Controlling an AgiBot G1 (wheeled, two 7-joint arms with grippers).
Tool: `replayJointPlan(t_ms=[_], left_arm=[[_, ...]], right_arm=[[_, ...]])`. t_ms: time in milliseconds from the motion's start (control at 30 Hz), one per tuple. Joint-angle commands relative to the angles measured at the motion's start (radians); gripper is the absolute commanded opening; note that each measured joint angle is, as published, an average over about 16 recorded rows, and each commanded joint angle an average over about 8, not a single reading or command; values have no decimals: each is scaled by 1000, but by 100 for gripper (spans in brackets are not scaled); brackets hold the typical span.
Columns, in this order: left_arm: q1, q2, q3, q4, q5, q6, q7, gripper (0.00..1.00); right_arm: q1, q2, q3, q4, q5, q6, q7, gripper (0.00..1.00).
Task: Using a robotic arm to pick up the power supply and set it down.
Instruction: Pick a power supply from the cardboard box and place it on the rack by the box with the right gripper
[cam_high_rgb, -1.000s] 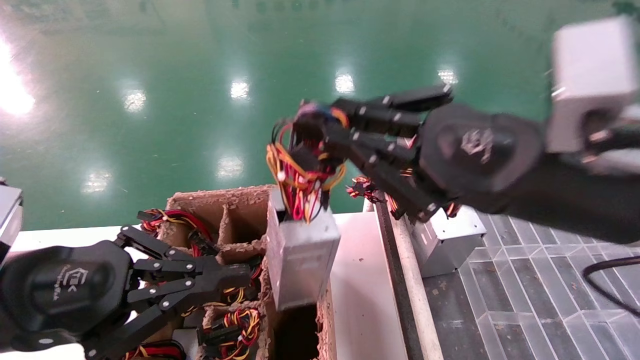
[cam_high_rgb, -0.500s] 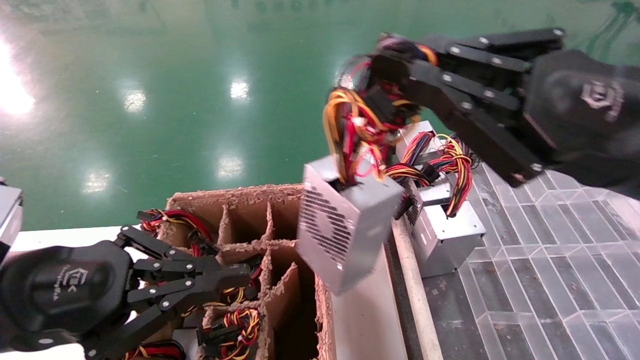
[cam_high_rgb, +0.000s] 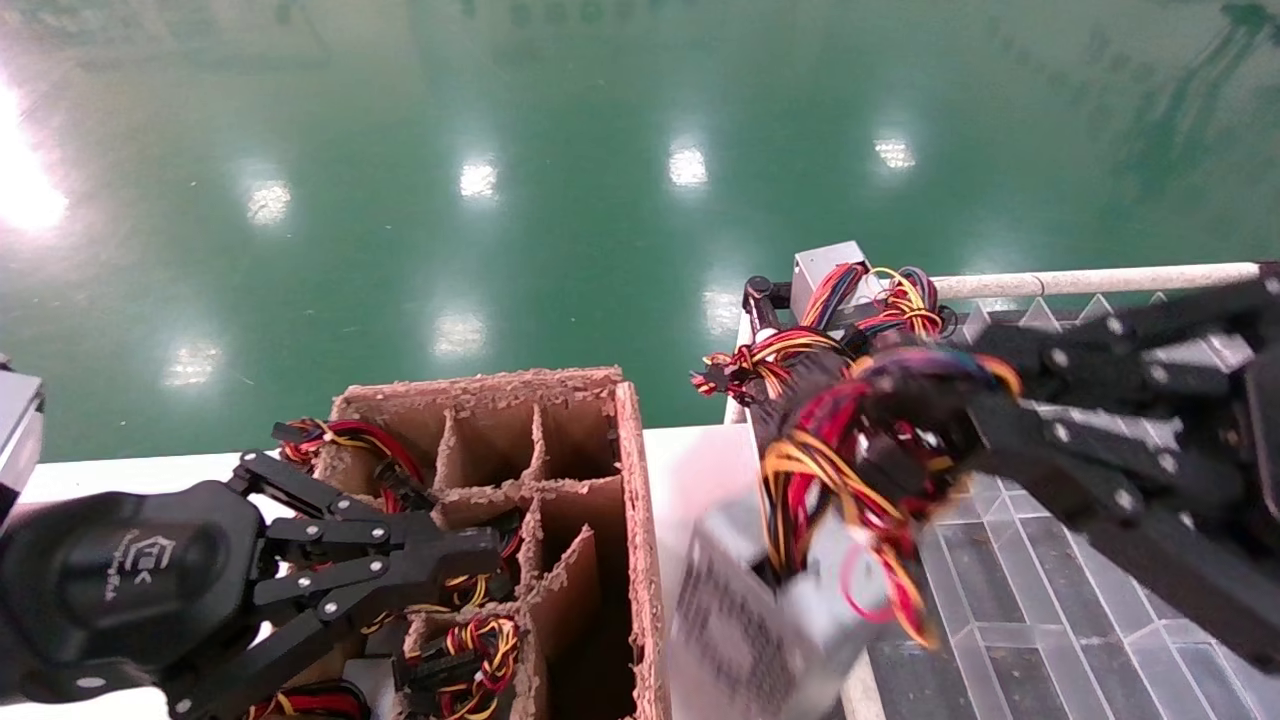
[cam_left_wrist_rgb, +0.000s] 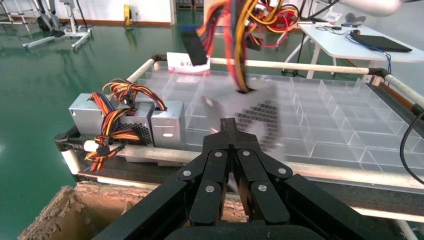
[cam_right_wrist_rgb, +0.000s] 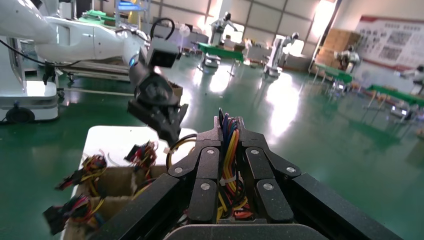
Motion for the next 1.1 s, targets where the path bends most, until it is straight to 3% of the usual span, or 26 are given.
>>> replayJointPlan(t_ms=[33, 333, 600, 833, 1100], left_arm=[[0, 0, 0, 0, 0, 0, 0, 0], [0, 0, 0, 0, 0, 0, 0, 0], [0, 0, 0, 0, 0, 0, 0, 0], [0, 0, 0, 0, 0, 0, 0, 0], [0, 0, 0, 0, 0, 0, 0, 0]], right_arm=[[-39, 28, 9, 0, 13, -6, -8, 0], [-219, 113, 76, -4, 102, 15, -87, 0], [-392, 165, 137, -15, 161, 90, -174, 0], [-546, 174, 219, -33, 225, 157, -263, 0], [-736, 137, 370, -57, 294, 176, -358, 0]])
